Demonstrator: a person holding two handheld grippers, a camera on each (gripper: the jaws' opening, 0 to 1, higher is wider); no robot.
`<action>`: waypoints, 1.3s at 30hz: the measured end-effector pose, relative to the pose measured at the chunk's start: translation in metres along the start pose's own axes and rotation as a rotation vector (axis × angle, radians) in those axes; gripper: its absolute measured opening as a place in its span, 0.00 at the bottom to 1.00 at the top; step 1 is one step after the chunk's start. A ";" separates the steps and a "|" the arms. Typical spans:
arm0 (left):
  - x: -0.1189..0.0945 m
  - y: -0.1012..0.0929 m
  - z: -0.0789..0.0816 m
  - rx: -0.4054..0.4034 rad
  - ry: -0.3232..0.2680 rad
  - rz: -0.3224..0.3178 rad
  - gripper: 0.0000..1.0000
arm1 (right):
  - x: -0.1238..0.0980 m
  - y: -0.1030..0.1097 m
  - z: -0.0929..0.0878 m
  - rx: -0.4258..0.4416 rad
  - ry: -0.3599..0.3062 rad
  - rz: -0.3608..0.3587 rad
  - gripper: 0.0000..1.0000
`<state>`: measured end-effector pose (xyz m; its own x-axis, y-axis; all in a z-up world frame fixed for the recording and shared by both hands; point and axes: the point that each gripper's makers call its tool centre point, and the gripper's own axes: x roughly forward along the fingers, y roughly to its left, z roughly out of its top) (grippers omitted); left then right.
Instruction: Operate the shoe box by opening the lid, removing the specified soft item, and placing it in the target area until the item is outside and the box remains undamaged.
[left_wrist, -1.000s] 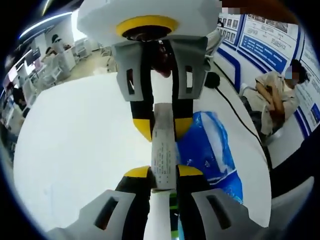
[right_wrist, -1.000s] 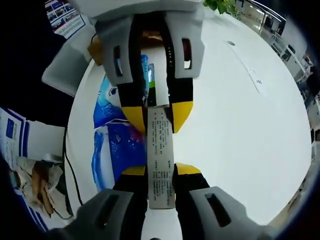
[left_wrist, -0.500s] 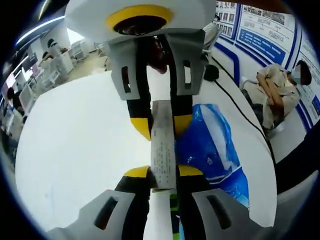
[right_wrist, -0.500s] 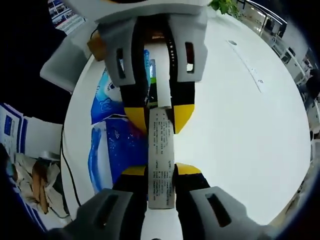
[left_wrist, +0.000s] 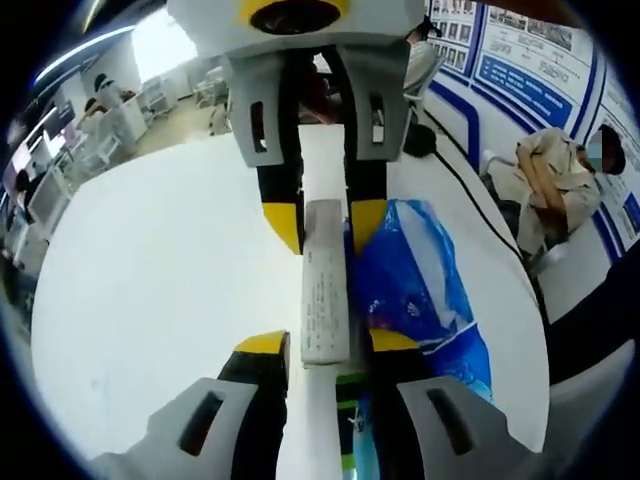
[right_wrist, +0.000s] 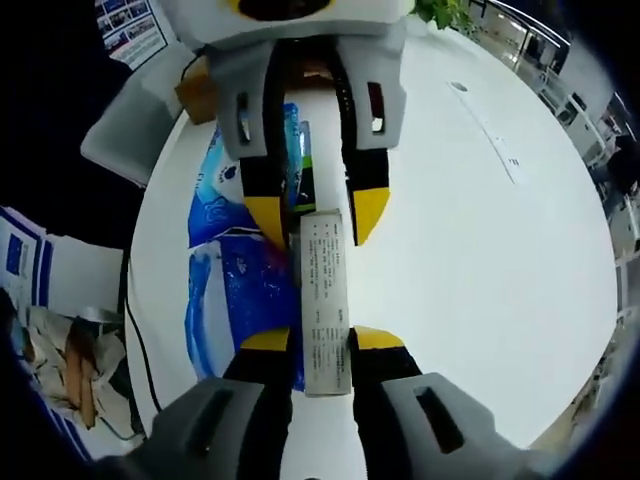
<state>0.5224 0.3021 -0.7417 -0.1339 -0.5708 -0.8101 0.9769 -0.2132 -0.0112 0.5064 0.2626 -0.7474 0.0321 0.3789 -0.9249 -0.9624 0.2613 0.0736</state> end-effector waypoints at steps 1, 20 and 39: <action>-0.003 0.002 0.001 -0.002 -0.005 0.008 0.30 | -0.002 0.000 0.001 0.007 -0.005 -0.002 0.19; -0.091 -0.018 0.030 0.035 -0.164 0.087 0.36 | -0.057 0.027 0.063 0.029 -0.122 -0.122 0.20; -0.163 -0.077 -0.021 -0.009 -0.231 0.117 0.34 | -0.051 0.091 0.139 0.027 -0.167 -0.155 0.20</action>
<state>0.4725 0.4278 -0.6211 -0.0533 -0.7572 -0.6511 0.9893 -0.1288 0.0687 0.4545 0.3907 -0.6420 0.2260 0.4737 -0.8512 -0.9348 0.3512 -0.0527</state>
